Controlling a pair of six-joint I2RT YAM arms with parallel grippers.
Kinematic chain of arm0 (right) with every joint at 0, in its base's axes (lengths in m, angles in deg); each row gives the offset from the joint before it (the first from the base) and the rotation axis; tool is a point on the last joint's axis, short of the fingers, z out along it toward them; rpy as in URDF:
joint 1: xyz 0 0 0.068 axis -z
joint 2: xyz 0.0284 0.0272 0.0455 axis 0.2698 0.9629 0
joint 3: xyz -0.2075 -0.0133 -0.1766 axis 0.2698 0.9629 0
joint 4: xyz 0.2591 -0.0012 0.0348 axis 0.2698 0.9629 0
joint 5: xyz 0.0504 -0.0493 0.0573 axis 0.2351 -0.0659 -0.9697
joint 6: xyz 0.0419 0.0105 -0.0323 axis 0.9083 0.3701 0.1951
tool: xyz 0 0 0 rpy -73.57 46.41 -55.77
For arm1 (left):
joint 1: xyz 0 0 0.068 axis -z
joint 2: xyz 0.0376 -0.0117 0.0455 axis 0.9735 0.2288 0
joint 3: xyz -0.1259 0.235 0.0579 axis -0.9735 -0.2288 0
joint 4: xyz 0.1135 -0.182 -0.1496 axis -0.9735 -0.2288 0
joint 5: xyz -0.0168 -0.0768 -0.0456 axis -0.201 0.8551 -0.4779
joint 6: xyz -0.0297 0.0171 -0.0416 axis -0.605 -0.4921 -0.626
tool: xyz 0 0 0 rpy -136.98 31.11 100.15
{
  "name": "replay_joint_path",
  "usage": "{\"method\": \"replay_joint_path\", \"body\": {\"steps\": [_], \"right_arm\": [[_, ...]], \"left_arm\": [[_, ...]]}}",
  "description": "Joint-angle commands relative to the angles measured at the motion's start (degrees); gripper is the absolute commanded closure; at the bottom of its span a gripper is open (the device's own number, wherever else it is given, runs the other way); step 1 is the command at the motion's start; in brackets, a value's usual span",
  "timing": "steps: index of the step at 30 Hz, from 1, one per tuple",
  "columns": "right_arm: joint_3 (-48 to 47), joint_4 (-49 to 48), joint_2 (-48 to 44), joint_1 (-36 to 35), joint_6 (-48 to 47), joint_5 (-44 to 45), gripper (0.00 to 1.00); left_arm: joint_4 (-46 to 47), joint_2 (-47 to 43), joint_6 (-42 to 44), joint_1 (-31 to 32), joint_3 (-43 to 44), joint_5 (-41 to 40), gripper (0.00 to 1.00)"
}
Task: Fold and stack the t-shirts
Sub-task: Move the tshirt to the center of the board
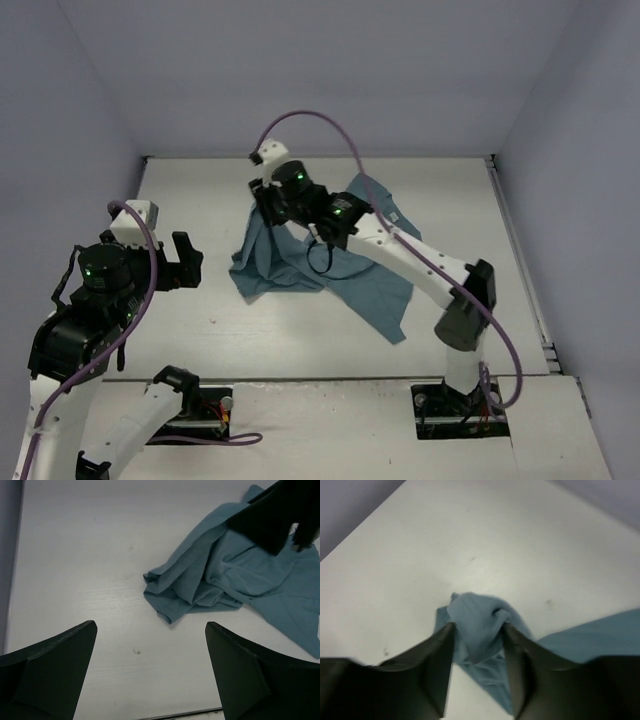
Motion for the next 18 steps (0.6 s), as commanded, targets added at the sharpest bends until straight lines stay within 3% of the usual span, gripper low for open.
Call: {"method": "replay_joint_path", "body": {"steps": [1, 3, 6, 10, 11, 15, 18], "right_arm": [[-0.7, -2.6, 4.6, -1.4, 5.4, -4.6, 0.46], [-0.3, -2.0, 4.2, -0.5, 5.2, -2.7, 0.38], [3.9, -1.8, -0.7, 4.2, 5.9, 1.5, 0.37], [15.5, -1.8, -9.4, 12.6, 8.1, 3.2, 0.38], [23.6, -1.8, -13.3, 15.4, 7.9, 3.0, 0.39], [37.6, -1.7, -26.2, 22.9, 8.8, -0.2, 0.42], [43.6, -1.7, -32.2, 25.6, 10.0, -2.7, 0.43]], "left_arm": [[1.5, -2.2, -3.4, 0.3, -2.3, -3.9, 0.11], [1.5, -1.9, -4.1, 0.3, -3.7, -4.8, 0.11], [1.9, 1.7, -4.2, 0.3, -4.4, -4.5, 0.11], [2.6, 9.9, -1.5, 0.3, -3.0, -2.4, 0.11], [4.3, 13.6, 0.4, 0.2, -2.2, -1.4, 0.11], [8.3, 25.2, 6.8, -0.3, 1.4, -0.8, 0.11], [8.5, 33.9, 6.5, -2.7, 5.1, -2.7, 0.12]]}}
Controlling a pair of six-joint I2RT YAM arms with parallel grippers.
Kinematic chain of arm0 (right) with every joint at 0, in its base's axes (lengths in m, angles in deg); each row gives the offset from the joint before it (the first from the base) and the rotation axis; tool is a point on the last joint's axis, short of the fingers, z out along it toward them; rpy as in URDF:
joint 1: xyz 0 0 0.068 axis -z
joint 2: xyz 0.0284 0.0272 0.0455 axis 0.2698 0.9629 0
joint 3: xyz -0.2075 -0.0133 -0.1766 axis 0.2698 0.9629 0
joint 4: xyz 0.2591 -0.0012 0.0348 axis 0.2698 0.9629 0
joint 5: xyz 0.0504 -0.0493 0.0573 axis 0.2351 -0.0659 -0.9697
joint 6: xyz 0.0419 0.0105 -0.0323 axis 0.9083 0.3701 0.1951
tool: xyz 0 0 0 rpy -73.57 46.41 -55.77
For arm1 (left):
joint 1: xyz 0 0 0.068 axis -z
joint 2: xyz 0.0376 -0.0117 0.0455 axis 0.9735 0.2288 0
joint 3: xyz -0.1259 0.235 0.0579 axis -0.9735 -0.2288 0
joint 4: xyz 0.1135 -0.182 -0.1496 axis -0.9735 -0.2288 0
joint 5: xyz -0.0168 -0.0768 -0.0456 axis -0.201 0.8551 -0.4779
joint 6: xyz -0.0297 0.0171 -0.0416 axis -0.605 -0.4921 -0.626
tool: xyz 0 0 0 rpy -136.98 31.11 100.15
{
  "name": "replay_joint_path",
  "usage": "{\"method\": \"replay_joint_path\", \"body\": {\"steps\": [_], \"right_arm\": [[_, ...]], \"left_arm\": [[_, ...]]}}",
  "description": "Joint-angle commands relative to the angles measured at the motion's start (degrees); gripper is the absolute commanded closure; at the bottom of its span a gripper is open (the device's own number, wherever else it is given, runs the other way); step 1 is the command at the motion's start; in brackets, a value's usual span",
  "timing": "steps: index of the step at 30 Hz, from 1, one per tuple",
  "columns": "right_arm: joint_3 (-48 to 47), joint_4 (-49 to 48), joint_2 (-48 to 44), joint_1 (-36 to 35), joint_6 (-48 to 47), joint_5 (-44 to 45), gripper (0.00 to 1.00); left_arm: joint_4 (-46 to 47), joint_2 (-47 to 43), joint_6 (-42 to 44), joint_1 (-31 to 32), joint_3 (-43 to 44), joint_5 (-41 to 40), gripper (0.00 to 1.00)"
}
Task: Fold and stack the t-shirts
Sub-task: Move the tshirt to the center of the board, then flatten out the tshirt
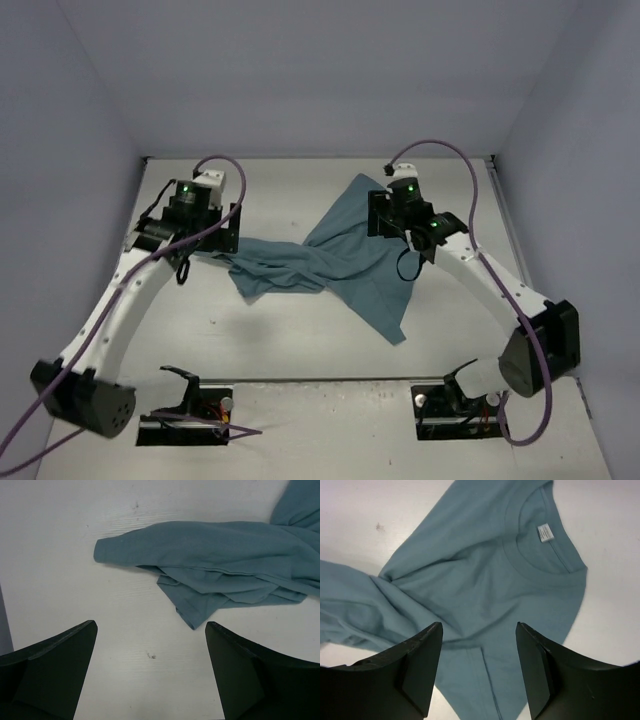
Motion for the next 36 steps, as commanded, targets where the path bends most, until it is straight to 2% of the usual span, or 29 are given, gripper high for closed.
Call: {"method": "replay_joint_path", "body": {"steps": [1, 3, 4, 10, 22, 36], "right_arm": [[8.9, -1.1, -11.8, 1.4, 3.1, -4.2, 0.43], [12.7, -1.0, -14.6, 1.8, 4.3, -4.8, 0.43], [14.3, -1.0, -16.4, 2.0, 5.2, -5.3, 0.43], [19.6, -0.7, -21.9, 2.3, 7.5, -5.3, 0.43], [20.5, 0.4, -24.8, 2.3, 7.1, -7.2, 0.43], [22.5, 0.8, -26.6, 2.3, 7.5, -8.1, 0.42]], "left_arm": [[3.8, 12.9, 1.3, -4.9, 7.2, 0.0, 0.12], [3.3, 16.7, -4.5, -11.2, 7.9, 3.4, 0.12], [3.6, 19.7, -10.8, -14.3, 7.3, 8.3, 0.13], [9.3, 24.7, -23.5, -21.0, 2.9, 7.7, 0.19], [22.2, 27.7, -45.3, -23.1, -6.5, 4.1, 0.26], [26.4, 31.8, -49.6, -24.2, -6.9, 1.5, 0.41]]}}
